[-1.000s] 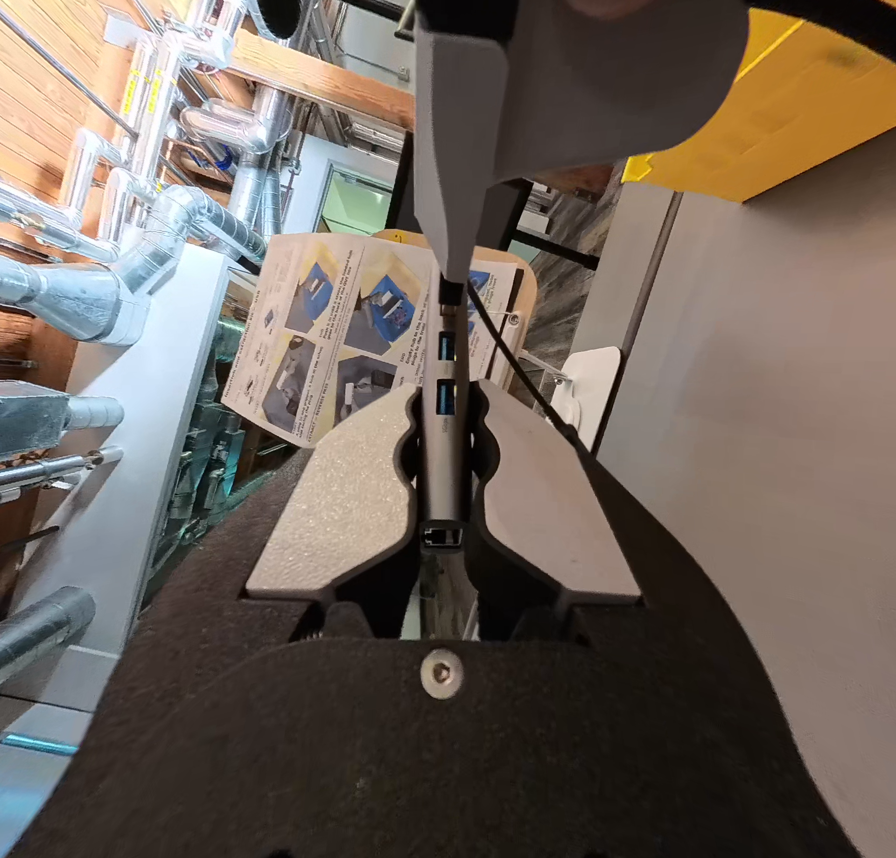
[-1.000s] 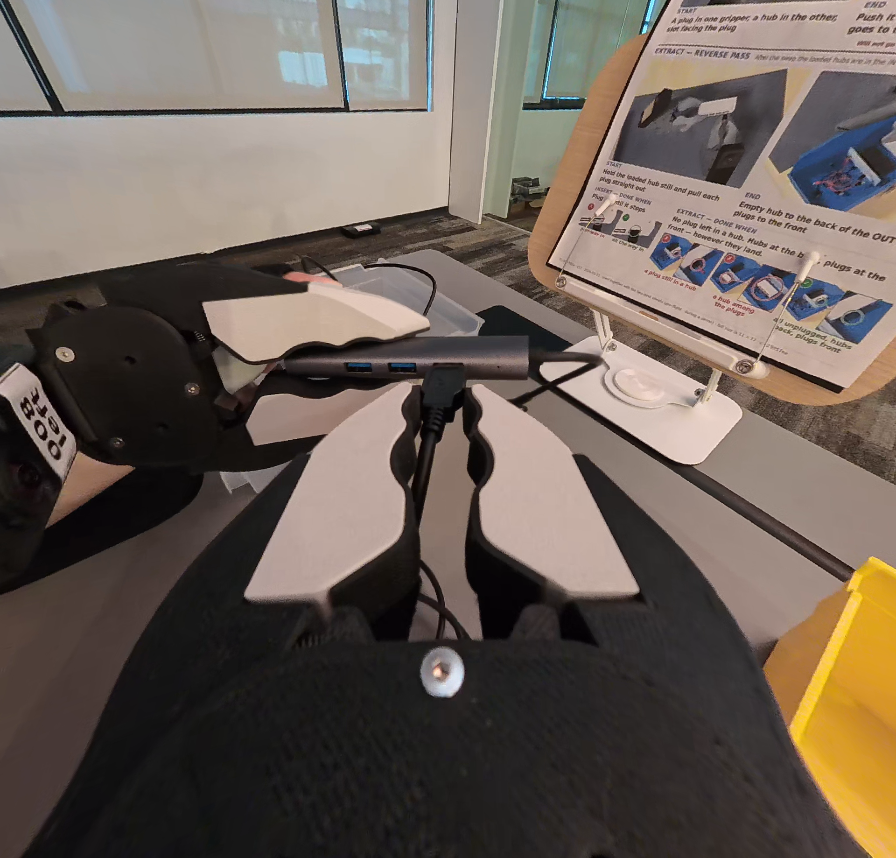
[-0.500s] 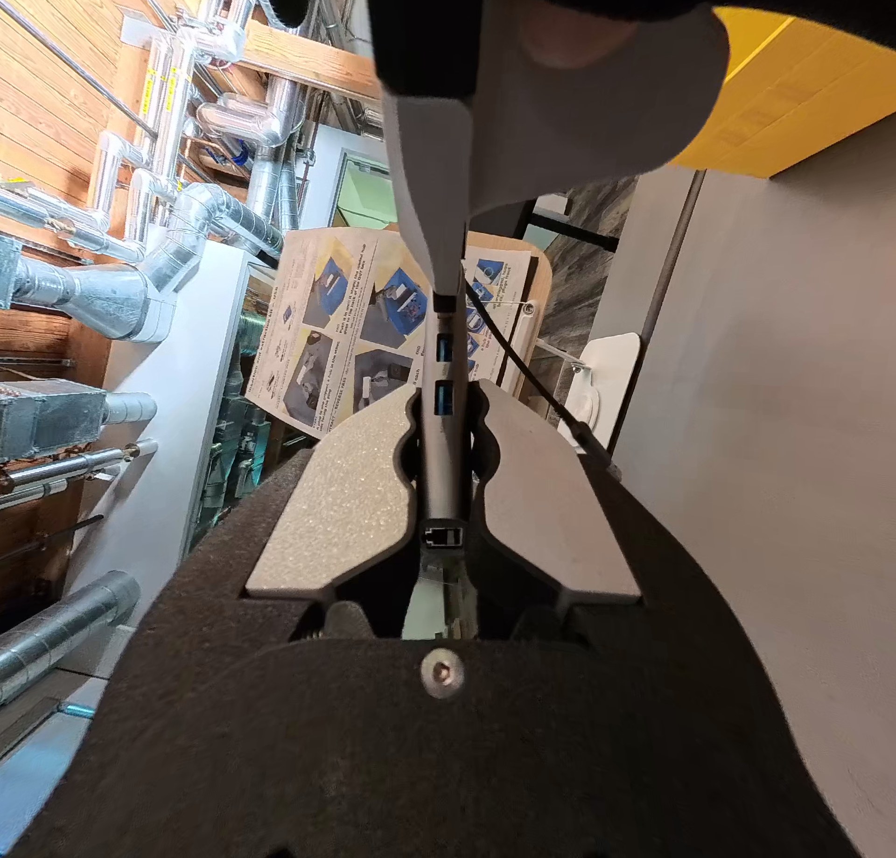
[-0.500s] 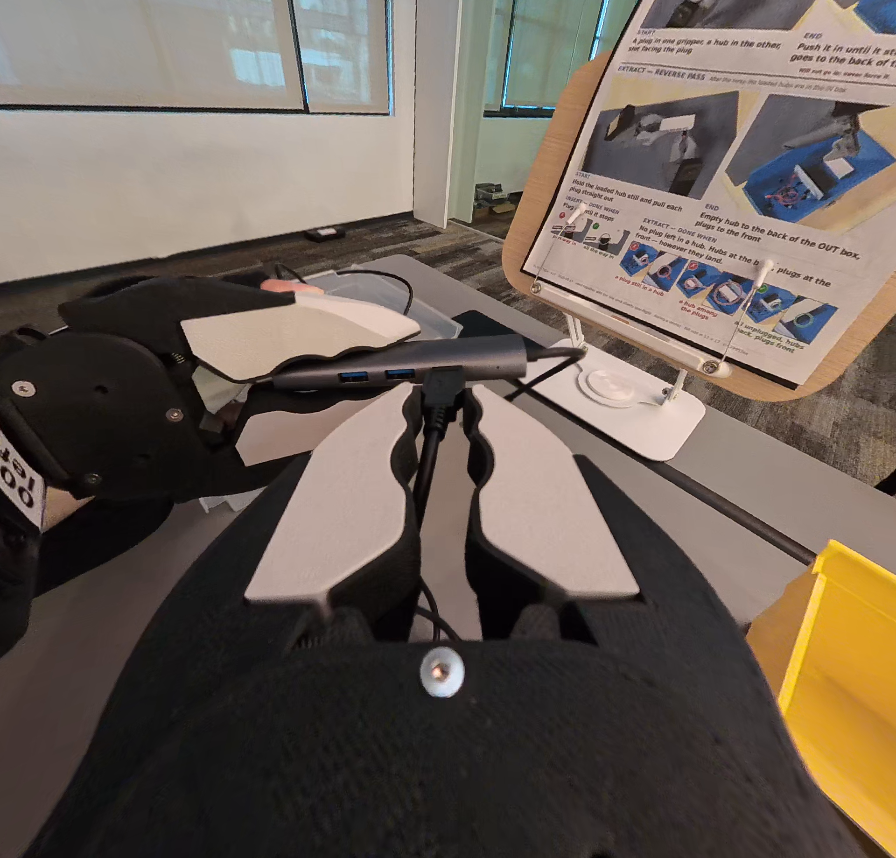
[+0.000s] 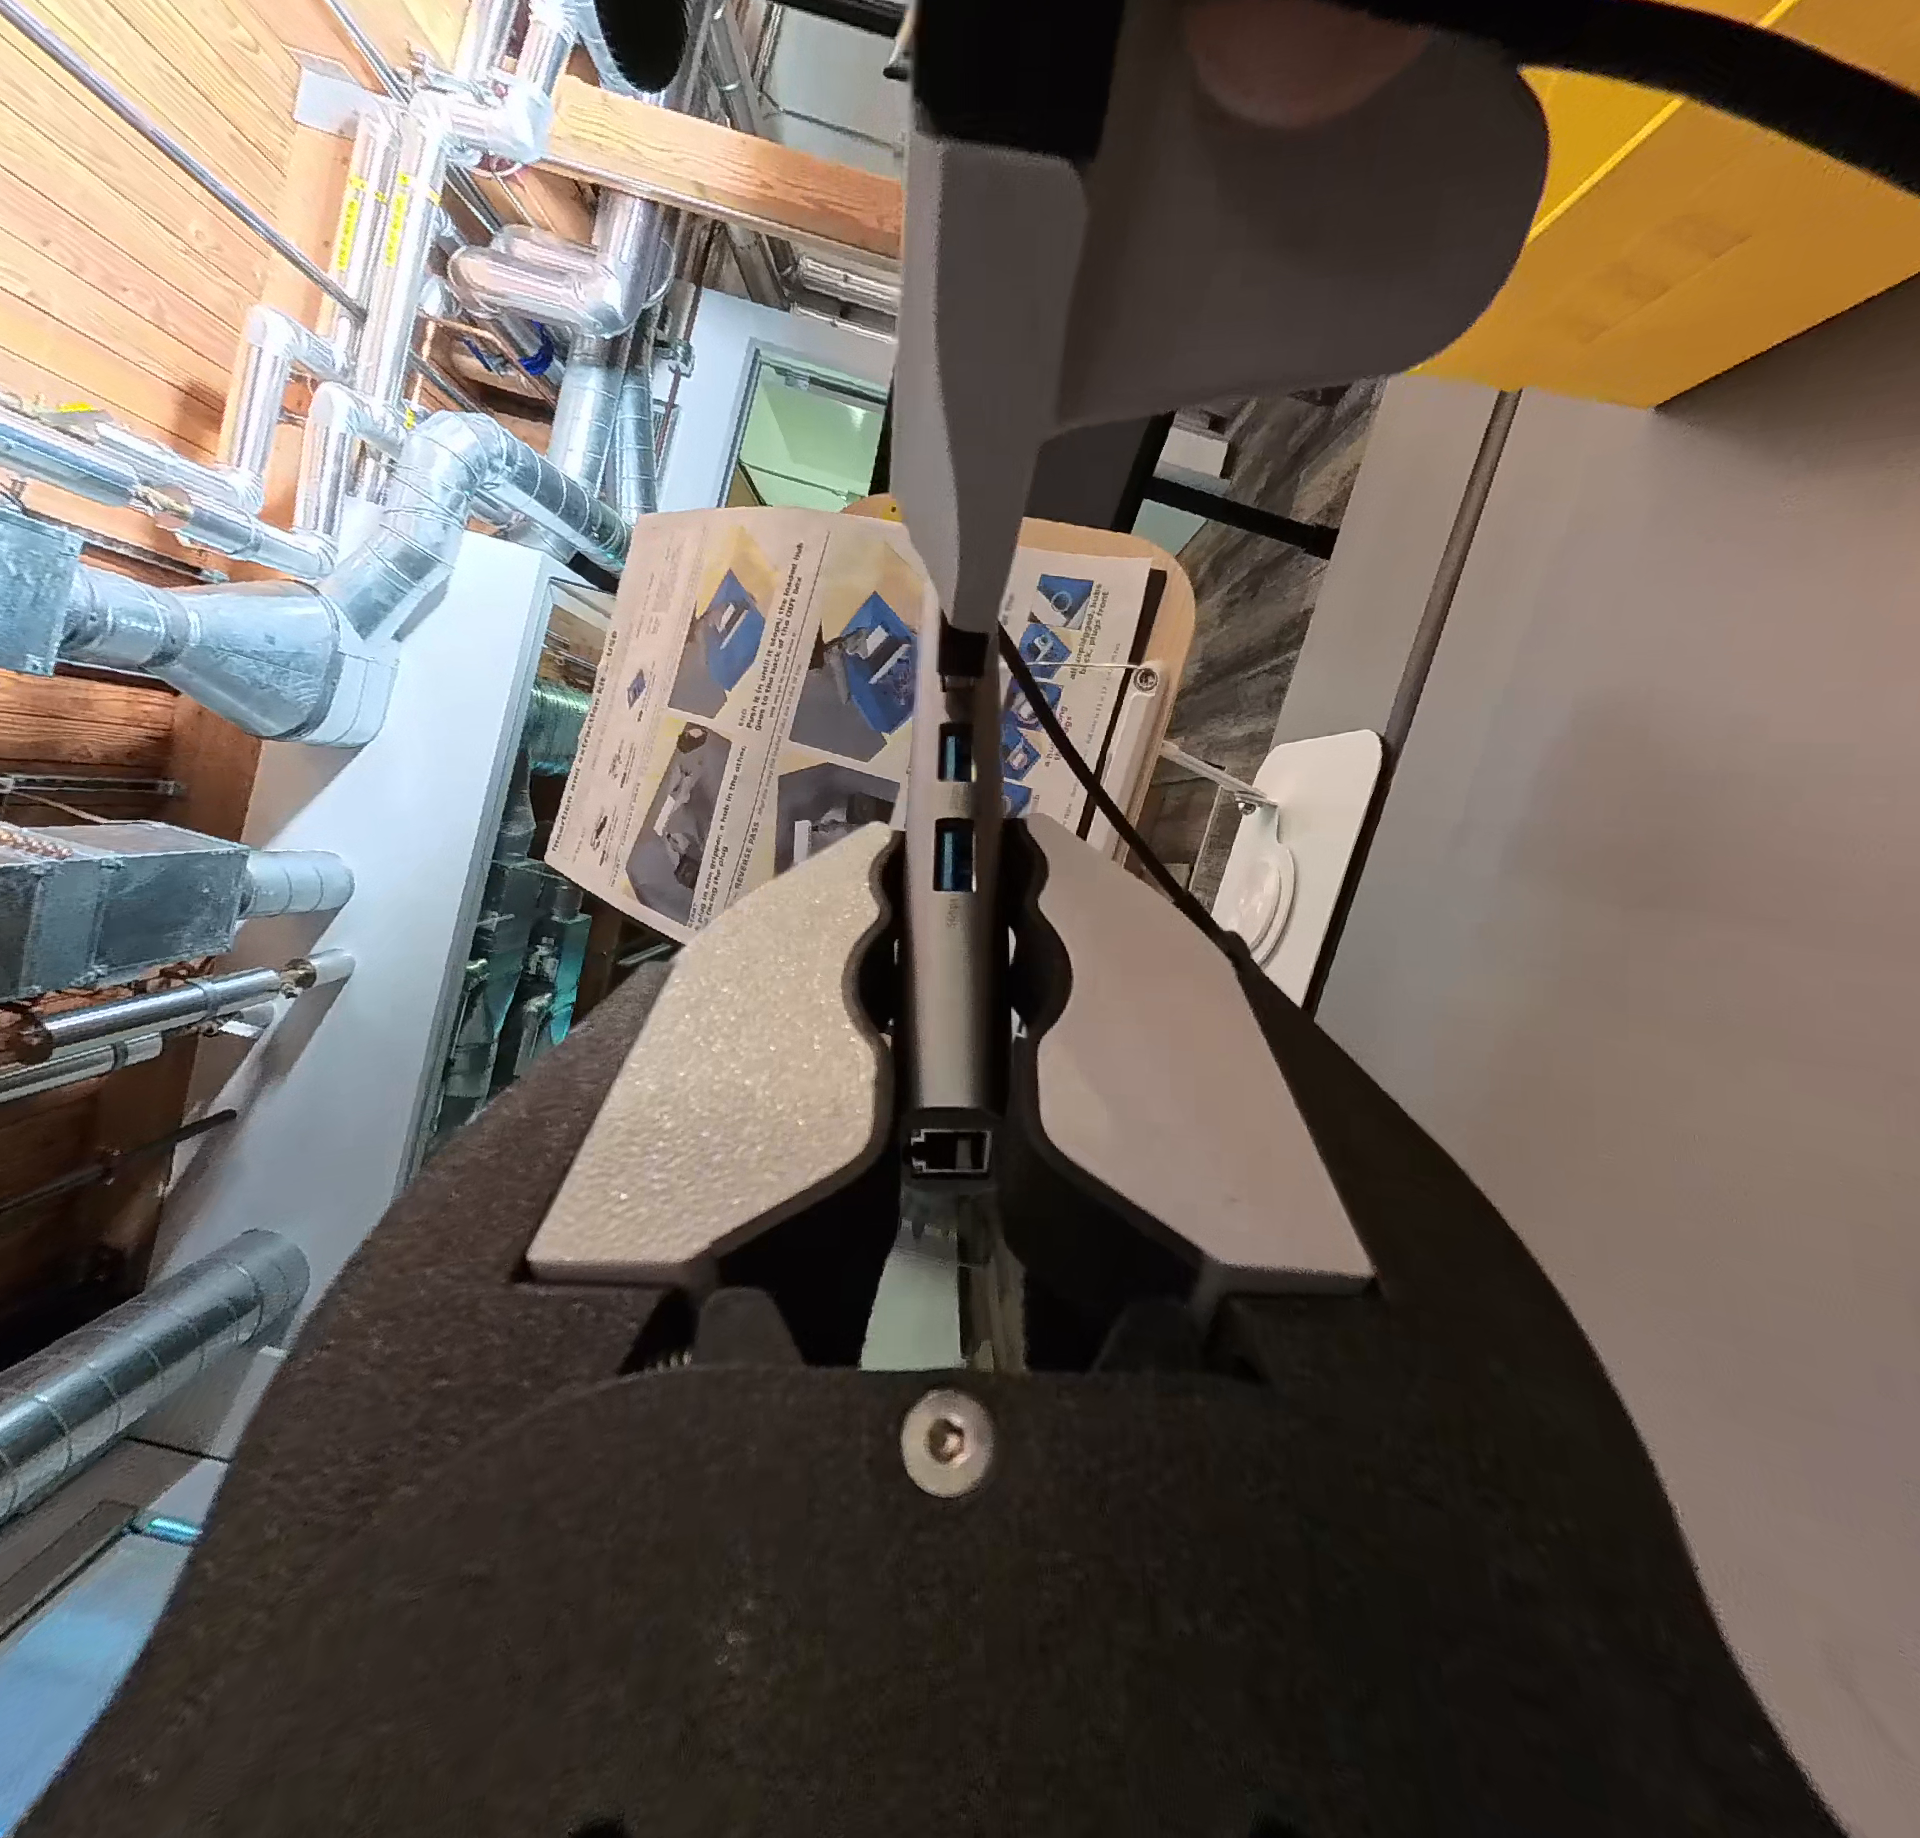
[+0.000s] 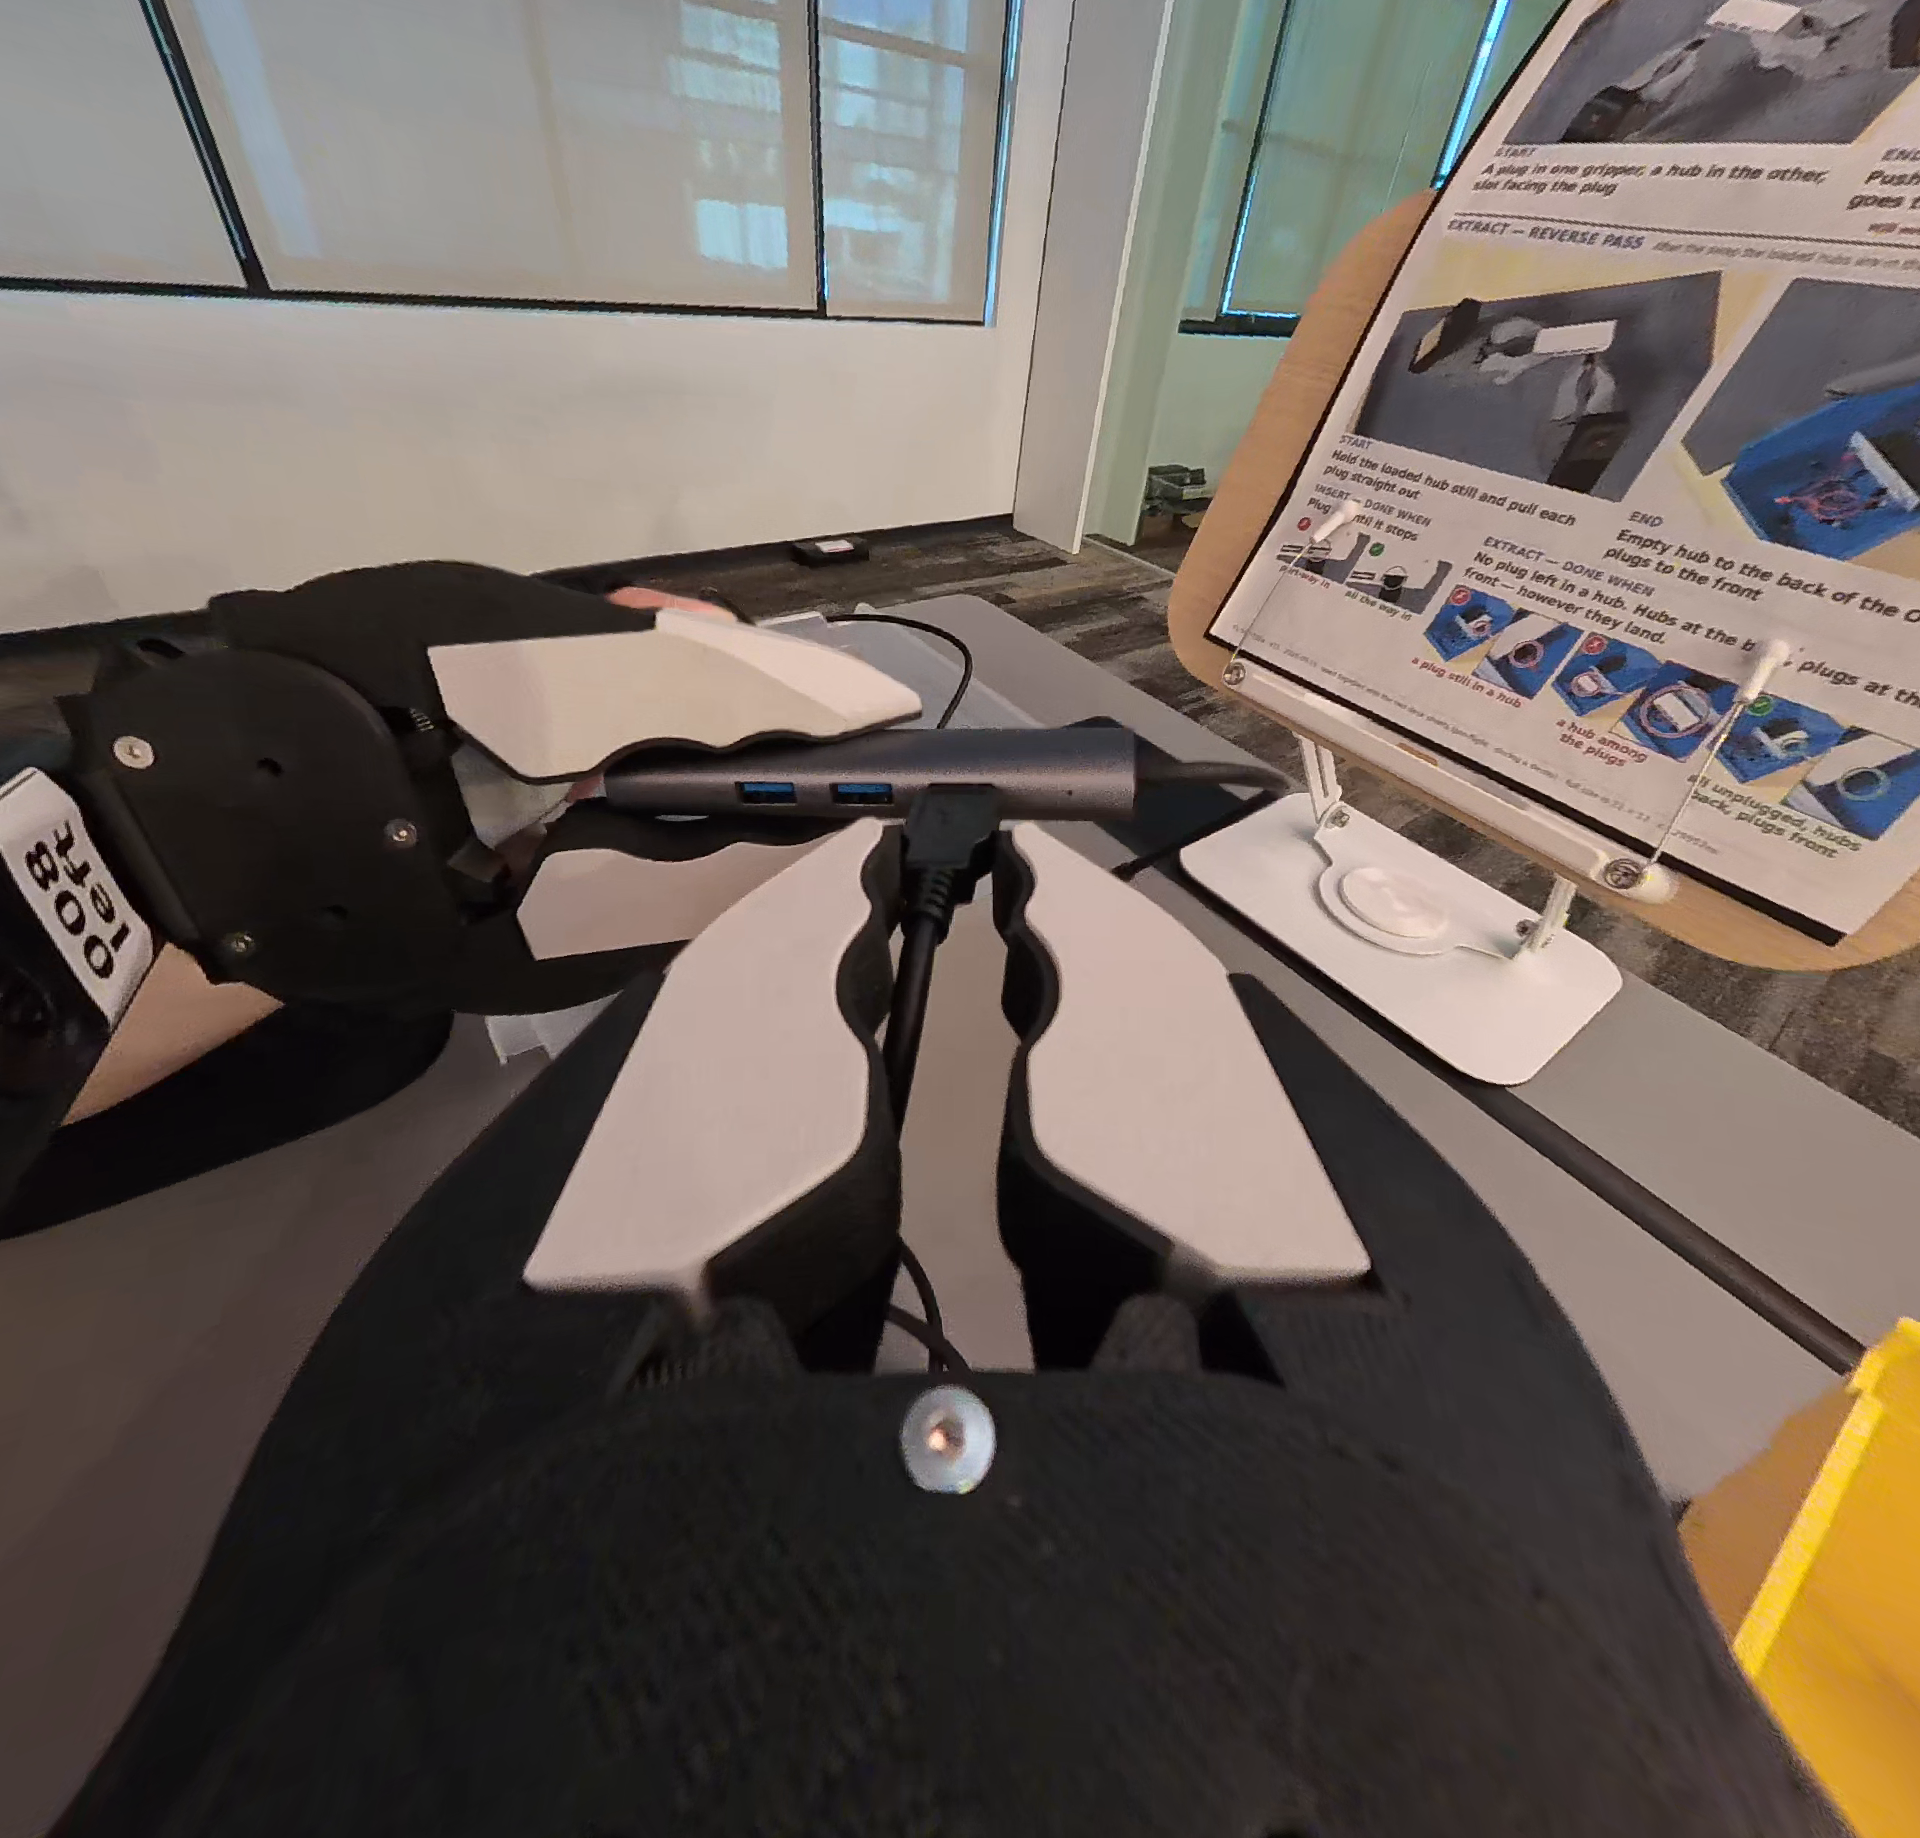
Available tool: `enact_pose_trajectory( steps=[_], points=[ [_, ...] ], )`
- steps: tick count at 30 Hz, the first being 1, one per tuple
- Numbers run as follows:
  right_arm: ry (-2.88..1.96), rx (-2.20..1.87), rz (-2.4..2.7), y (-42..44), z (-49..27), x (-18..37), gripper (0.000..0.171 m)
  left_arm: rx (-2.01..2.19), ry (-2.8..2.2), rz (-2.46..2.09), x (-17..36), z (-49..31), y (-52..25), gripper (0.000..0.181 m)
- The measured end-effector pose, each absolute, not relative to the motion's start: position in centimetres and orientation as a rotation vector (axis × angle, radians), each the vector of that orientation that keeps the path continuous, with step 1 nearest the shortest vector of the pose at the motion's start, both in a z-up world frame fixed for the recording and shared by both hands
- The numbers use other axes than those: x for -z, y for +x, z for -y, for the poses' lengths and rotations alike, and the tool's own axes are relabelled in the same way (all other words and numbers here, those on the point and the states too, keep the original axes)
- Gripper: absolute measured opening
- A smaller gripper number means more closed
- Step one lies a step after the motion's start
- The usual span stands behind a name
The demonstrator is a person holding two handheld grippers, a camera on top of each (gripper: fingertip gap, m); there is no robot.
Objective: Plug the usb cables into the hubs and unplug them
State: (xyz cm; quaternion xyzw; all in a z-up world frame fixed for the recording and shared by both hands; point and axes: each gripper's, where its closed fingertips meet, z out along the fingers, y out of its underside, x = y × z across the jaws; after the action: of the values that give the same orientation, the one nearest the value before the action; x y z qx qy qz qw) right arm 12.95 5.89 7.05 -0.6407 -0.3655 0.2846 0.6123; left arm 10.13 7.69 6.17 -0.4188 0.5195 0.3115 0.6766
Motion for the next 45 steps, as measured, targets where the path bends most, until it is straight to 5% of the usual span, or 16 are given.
enact_pose_trajectory(
  steps=[45],
  points=[
    [-1.501, -0.551, 0.839, 13.4, -5.4, -7.0, 0.017, -0.677, -0.892, -1.194, -6.3, -6.9, 10.9, 0.016]
  ],
)
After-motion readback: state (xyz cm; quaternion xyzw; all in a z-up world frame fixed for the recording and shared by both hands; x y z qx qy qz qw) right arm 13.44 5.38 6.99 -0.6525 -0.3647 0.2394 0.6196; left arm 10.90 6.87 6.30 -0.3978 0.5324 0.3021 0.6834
